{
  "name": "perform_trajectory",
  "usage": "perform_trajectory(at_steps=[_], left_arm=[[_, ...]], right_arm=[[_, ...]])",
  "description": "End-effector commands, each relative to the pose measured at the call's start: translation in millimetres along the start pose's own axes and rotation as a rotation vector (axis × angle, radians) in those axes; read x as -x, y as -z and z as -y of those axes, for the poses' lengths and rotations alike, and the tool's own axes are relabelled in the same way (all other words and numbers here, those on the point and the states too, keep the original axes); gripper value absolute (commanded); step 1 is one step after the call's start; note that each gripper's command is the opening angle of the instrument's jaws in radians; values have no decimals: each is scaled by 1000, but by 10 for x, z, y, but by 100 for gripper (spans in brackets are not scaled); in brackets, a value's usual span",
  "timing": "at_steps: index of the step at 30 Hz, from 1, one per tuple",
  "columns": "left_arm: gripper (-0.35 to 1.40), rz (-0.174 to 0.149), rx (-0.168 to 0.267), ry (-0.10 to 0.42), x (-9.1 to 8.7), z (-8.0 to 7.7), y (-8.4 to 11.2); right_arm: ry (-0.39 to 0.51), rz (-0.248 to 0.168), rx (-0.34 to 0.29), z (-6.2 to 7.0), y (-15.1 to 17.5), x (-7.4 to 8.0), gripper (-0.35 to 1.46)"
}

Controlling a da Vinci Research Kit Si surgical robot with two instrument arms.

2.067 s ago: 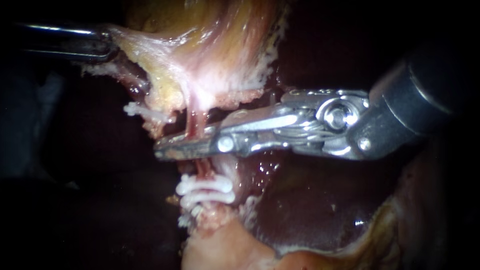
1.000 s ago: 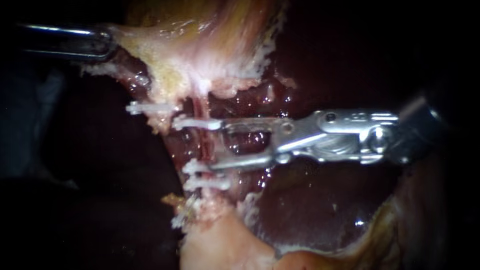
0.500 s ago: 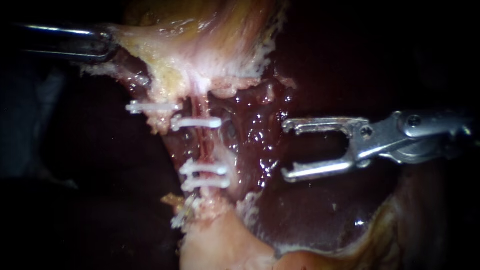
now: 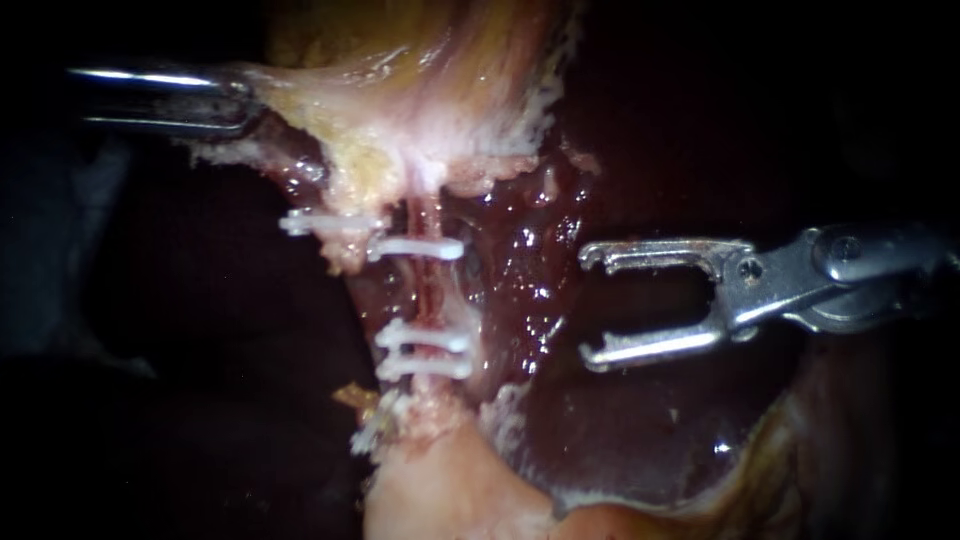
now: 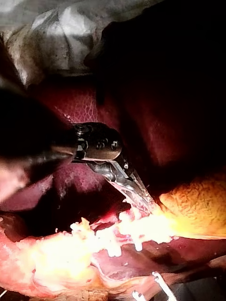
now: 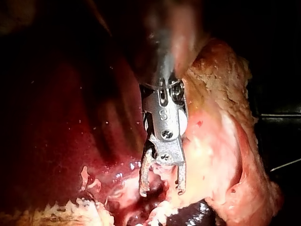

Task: Going back third clip right tube

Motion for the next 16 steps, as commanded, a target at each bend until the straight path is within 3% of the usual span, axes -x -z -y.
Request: perform_trajectory(at_steps=[1, 7, 16], left_arm=[[-35, 4, 0, -1, 1, 1, -4], [-35, 7, 8, -2, 1, -2, -20], [-35, 8, 10, -2, 2, -2, -21]], right_arm=[[0, 0, 0, 0, 0, 0, 50], [0, 0, 0, 0, 0, 0, 50], [0, 0, -1, 0, 1, 0, 50]])
